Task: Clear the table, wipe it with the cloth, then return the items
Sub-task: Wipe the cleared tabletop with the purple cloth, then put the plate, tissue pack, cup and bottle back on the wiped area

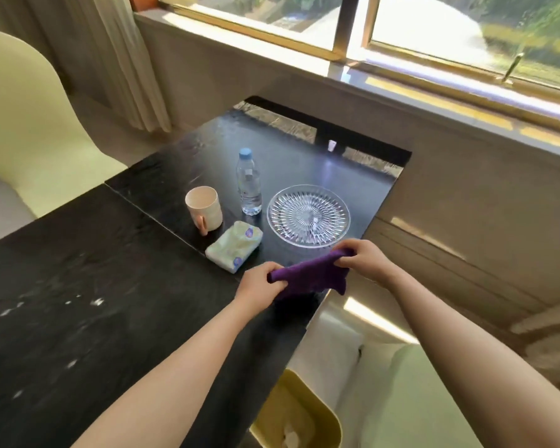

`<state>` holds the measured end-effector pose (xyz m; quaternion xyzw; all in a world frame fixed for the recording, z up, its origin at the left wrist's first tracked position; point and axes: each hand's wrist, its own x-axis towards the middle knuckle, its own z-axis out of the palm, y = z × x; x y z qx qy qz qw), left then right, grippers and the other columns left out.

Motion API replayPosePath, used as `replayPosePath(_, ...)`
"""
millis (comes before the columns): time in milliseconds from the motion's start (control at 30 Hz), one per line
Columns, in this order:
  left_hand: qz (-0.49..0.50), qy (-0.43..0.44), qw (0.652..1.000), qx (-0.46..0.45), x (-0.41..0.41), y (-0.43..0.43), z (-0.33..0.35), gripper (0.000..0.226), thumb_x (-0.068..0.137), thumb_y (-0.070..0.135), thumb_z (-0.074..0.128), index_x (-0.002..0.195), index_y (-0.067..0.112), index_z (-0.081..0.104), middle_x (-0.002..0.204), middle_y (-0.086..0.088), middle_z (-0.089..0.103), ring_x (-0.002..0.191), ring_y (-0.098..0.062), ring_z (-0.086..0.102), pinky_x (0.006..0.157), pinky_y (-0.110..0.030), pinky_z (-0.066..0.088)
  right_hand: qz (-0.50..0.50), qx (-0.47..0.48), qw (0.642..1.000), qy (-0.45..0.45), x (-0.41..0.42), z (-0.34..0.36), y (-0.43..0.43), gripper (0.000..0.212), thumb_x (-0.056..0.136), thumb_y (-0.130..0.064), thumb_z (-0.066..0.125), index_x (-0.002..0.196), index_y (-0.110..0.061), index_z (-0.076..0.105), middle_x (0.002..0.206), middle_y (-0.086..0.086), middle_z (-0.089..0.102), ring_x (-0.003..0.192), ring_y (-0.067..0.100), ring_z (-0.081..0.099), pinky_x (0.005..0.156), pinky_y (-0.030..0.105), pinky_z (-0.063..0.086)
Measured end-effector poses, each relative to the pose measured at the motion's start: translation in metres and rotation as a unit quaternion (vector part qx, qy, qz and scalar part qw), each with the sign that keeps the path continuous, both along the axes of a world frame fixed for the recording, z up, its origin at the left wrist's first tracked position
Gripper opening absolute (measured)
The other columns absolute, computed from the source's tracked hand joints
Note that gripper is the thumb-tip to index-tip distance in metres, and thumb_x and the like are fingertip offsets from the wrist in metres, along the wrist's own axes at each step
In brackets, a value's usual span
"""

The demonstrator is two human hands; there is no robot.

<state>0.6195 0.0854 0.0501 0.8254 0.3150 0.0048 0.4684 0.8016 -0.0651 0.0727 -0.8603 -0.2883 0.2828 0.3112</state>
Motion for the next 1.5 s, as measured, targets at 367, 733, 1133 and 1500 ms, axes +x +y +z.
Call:
replayPosePath(367,0.158,0.094,0.978,-0.101,0.006,-0.015,-0.085,0.028,0.087,0.020,0.061,0.114,0.015,0.063,0.110,-0.004,0.066,0.097,-0.018,0.059,0.086,-0.033,0.049,0.008,-0.044,0.998,-0.049,0.017,-0.095,0.046,0.036,0.080,-0.016,0.069,0.114,-0.009,0.062,0.114,0.009,0.065,0.104,0.024,0.060,0.091,0.030,0.045)
replayPosePath(733,0.200,0.119,0.970,0.075,0.028,0.009,-0.078,0.032,0.087,0.022,0.058,0.118,0.016,0.061,0.120,-0.006,0.059,0.105,-0.021,0.059,0.091,-0.035,0.049,-0.025,-0.088,0.996,0.002,0.039,-0.116,0.063,0.023,0.084,-0.022,0.062,0.104,-0.011,0.067,0.106,0.007,0.068,0.104,0.024,0.061,0.091,0.032,0.046)
replayPosePath(1133,0.066,0.233,0.943,0.228,0.050,0.124,-0.104,0.084,0.081,0.052,0.058,0.147,0.021,0.017,0.157,-0.015,0.012,0.145,-0.033,0.009,0.115,-0.049,0.019,-0.452,0.079,0.845,0.274,0.078,-0.124,0.100,0.042,0.091,-0.013,0.053,0.127,0.007,0.045,0.105,0.018,0.058,0.098,0.039,0.066,0.079,0.041,0.056)
replayPosePath(1500,0.088,0.155,0.967,0.180,0.052,0.134,-0.104,0.046,0.081,0.032,0.063,0.116,0.006,0.048,0.119,-0.014,0.049,0.112,-0.035,0.039,0.092,-0.048,0.043,-0.461,0.151,0.814,0.320,0.076,-0.112,0.112,0.028,0.091,0.010,0.040,0.115,0.000,0.048,0.079,0.012,0.055,0.058,0.025,0.056,0.042,0.027,0.056)
